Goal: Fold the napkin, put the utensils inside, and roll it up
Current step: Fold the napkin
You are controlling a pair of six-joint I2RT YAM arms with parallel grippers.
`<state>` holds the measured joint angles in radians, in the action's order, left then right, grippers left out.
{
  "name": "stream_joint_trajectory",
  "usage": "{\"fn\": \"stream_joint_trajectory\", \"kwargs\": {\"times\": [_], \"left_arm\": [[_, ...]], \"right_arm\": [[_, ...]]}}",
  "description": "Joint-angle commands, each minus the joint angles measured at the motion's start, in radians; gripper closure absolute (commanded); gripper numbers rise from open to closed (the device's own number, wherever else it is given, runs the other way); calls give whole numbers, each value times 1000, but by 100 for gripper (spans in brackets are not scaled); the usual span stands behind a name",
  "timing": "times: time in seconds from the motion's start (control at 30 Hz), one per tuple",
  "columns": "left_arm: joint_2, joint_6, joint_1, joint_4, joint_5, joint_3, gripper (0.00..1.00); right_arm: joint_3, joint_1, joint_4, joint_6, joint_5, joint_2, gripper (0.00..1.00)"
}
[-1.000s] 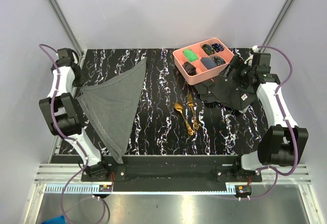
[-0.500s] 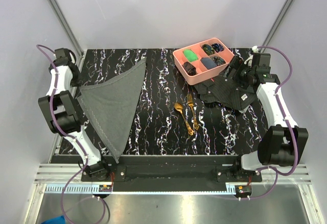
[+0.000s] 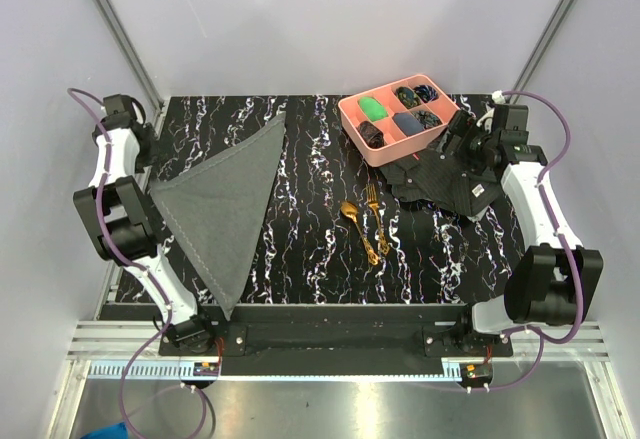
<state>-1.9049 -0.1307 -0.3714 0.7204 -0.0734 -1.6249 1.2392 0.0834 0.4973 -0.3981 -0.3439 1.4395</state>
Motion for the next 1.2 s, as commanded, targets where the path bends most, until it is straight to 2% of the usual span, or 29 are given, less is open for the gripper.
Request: {"fn": "stream_joint_trajectory", "kwargs": {"times": [0.0,0.07,0.1,0.27,0.4,0.5,0.63,0.87,1.17], "left_arm": [[17,-3,-6,-12,-2,-50,33],[44,-17,-6,-9,-9,-52,23],[56,-21,-6,-9,-9,-50,17],[185,-66,-3,-6,17,-27,10],[311,-93,31,-16,60,74,7],[418,-98,72,-64,96,182,5],[524,-95,123,-102,107,261,2],[570,-101,178,-136,170,295,2],[592,-118,186,-153,250,303,1]], "right_arm": [[6,-49,-37,-10,-26,12,5],[16,-80,-42,-22,-12,32,5],[26,-162,-46,-28,2,41,6],[66,-356,-98,-90,-4,159,6],[146,-519,-192,-139,-68,301,8],[233,-583,-255,-172,-128,464,10],[370,-631,-292,-203,-156,626,12],[578,-659,-351,-313,-175,880,16],[645,-660,-352,-366,-118,989,21]]}}
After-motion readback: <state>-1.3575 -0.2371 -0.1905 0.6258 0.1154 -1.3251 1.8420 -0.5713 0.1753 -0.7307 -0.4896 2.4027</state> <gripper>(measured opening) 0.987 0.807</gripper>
